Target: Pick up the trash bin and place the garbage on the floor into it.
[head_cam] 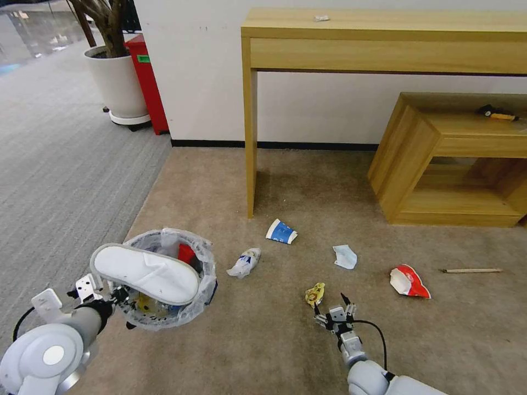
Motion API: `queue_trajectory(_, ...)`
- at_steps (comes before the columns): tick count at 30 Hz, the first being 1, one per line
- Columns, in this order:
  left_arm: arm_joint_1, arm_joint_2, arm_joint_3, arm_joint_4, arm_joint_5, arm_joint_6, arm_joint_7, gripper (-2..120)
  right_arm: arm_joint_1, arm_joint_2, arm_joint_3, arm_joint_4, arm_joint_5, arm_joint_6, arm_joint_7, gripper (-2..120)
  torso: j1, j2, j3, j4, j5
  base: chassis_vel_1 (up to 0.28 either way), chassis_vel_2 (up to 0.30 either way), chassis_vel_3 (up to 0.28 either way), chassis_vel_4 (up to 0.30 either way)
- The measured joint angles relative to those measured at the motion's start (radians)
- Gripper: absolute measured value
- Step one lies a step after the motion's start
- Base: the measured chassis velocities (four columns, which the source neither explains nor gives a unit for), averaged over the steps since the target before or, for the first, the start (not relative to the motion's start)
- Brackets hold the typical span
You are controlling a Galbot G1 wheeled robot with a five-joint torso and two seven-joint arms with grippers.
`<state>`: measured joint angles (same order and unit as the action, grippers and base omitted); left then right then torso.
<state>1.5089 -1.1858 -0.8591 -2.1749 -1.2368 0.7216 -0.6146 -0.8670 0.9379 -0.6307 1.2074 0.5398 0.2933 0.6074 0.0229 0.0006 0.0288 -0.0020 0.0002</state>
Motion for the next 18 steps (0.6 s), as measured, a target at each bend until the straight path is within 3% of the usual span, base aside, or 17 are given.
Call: queue_trajectory(18, 0.018, -0.003, -0.007, -0.041, 0.002, -0.007, 0.001, 0, 0.098, 0.069, -0.080, -0.154, -0.002, 0.023, -0.036, 95, 0.000, 0.000, 0.000, 0.0000, 0.0001, 0.000, 0.000, 0.000, 0.000)
